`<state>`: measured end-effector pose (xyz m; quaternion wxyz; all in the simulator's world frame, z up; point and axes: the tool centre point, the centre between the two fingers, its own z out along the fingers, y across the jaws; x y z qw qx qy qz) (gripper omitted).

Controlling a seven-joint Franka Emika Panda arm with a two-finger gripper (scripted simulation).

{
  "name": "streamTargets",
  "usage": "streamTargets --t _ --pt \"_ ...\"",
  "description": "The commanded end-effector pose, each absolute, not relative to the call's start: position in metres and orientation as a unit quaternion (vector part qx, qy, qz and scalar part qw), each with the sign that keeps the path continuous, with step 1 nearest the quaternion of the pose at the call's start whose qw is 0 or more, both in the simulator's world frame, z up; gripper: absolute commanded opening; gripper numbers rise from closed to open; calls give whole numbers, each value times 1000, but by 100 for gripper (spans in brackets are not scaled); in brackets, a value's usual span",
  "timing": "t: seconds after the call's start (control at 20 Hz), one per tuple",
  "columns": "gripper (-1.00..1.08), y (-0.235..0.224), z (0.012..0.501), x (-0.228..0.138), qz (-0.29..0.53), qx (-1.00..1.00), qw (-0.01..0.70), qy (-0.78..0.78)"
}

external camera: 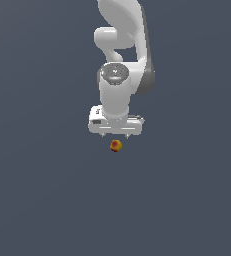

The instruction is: Pick up the object and move it to a goal position.

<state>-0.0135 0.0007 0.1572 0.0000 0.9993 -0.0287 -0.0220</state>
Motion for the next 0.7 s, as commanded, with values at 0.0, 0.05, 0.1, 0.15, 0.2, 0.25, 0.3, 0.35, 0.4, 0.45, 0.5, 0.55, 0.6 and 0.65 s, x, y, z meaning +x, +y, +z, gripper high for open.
streamTargets --t 0.0,0.05,0.1,0.15,0.2,0.25,0.3,0.35,0.4,0.45,0.5,0.55,0.6,0.65 --pt "100 1 157 -14 -22 999 0 -29" --pt "100 0 157 -13 -22 999 0 -29" --pt "100 0 158 -13 -22 999 1 -28" --pt "100 0 158 -13 -22 999 2 -27" --pt "100 0 159 -13 -22 999 3 -26" --pt "100 -1 161 -12 -23 999 4 -24" --pt "100 -2 162 -11 -23 999 6 -22" --pt "100 -2 164 -11 -23 1000 7 -20" --pt "100 -3 165 -10 -23 1000 8 -19" --pt "100 -3 165 -10 -23 1000 9 -17" --pt "100 -3 166 -10 -24 1000 9 -17" --pt "100 -3 166 -10 -24 1000 9 -17" --pt "100 -3 166 -10 -24 1000 9 -17" --pt "100 -3 165 -10 -23 1000 9 -18"
